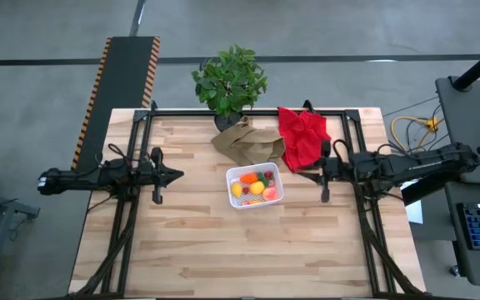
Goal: Pick and placing Produce into tupperware
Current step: Return to Home Position
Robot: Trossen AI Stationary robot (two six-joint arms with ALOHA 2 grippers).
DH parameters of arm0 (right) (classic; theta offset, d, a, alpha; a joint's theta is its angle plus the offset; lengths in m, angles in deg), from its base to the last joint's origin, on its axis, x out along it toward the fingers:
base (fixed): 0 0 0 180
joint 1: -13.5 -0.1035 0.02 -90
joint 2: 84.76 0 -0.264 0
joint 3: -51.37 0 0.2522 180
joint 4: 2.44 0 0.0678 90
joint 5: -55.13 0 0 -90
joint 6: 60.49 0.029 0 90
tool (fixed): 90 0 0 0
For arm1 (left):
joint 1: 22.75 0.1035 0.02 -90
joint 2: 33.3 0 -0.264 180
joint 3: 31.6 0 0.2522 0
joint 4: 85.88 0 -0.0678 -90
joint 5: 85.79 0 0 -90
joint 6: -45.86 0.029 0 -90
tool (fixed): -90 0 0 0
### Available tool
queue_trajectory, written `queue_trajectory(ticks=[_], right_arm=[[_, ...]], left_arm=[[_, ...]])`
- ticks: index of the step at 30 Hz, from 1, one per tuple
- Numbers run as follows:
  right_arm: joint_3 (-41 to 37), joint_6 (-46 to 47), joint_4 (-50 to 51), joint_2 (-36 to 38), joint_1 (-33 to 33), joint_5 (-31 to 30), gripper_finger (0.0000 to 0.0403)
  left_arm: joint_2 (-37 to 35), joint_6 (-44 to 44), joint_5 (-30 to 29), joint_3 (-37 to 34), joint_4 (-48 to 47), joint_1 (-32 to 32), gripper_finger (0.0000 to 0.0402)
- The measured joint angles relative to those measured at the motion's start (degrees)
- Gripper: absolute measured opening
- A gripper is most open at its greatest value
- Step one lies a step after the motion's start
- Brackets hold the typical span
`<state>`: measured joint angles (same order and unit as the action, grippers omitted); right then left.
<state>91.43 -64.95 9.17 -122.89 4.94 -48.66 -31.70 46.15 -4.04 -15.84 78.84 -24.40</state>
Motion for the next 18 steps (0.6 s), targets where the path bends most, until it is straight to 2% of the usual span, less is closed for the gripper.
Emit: queue_trajectory(ticks=[5,9,11,15,18], right_arm=[[-2.49,-0.72,3.03,6.21,-0.89,5.92,0.0011],[-7.36,-1.99,-1.49,10.63,-0.94,19.11,0.0009],[-11.02,-2.5,-7.42,12.18,-0.99,23.01,0.0009],[-17.02,-1.77,-17.4,14.38,-0.38,19.83,0.0008],[-18.5,-1.79,-17.75,15.2,0.68,16.38,0.0008]], left_arm=[[0.18,0.0,-0.01,0.0,-0.04,0.0,0.0],[0.31,-0.02,-0.06,0.0,-0.07,0.0,0.0],[0.44,-0.08,-0.09,0.0,-0.08,0.0,0.0],[0.48,-0.7,-0.12,0.0,-0.09,0.01,0.0],[0.46,-1.36,-0.13,0.0,-0.09,0.0,0.0]])
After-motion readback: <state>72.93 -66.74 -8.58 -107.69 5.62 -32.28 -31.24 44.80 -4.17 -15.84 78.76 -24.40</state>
